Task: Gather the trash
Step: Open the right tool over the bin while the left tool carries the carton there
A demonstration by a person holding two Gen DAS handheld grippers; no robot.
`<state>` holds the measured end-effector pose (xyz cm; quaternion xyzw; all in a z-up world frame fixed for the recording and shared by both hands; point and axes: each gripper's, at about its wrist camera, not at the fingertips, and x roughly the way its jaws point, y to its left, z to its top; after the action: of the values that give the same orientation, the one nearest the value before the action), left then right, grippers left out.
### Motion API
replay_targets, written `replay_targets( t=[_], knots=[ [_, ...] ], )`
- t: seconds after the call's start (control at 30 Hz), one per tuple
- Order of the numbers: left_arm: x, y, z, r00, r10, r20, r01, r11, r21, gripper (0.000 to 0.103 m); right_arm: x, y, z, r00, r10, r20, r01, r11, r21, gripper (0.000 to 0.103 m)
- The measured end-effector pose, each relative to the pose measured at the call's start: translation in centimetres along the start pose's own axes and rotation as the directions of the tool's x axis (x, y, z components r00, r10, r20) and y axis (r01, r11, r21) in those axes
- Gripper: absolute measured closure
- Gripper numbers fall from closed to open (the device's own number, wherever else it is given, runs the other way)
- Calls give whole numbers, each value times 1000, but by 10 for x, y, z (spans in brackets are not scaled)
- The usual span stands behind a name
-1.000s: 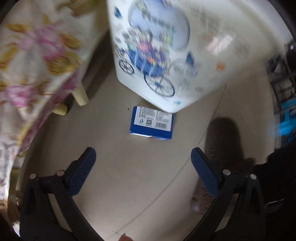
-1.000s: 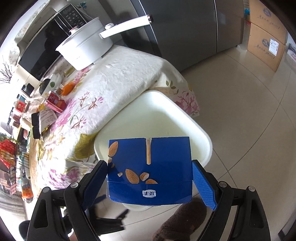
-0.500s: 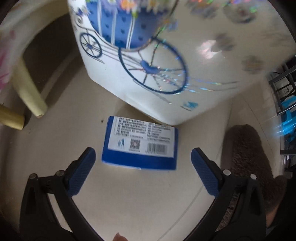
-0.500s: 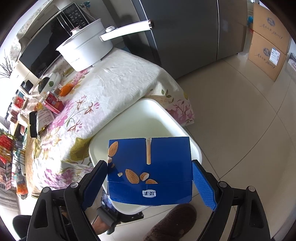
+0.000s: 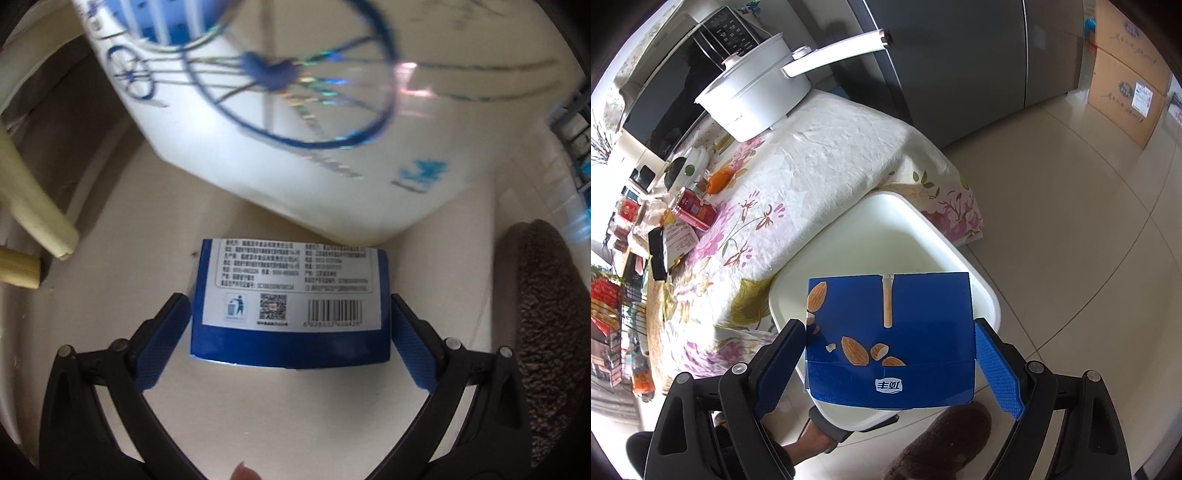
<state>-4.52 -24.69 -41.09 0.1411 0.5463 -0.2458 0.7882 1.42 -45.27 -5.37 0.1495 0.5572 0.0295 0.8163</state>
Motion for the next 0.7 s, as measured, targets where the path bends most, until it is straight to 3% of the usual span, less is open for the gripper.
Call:
replay_targets(
  t=[0.13, 0.17, 0.37, 0.5, 0.7],
  knots=[
    [-3, 5, 1, 1000, -1, -1, 1, 999, -43, 1, 0, 0, 0, 1000, -2, 0, 2, 1000, 3, 12],
    [-6, 5, 0, 1000, -6, 3, 7, 999, -42, 7, 0, 1, 0, 1000, 0, 0, 0, 1000, 3, 12],
    [-25, 21, -10, 996, -86, -3, 85, 992, -88, 9, -3, 2, 4, 1000, 4, 17, -4, 1000, 10, 12],
    [-53, 32, -20, 996, -93, 5, 93, 990, -102, 9, -4, 5, 5, 1000, 1, 23, -1, 1000, 10, 12],
    [-121, 52, 2, 996, -73, 58, 76, 996, -52, 9, -6, 7, 3, 999, -5, 35, 5, 1000, 14, 12]
  ],
)
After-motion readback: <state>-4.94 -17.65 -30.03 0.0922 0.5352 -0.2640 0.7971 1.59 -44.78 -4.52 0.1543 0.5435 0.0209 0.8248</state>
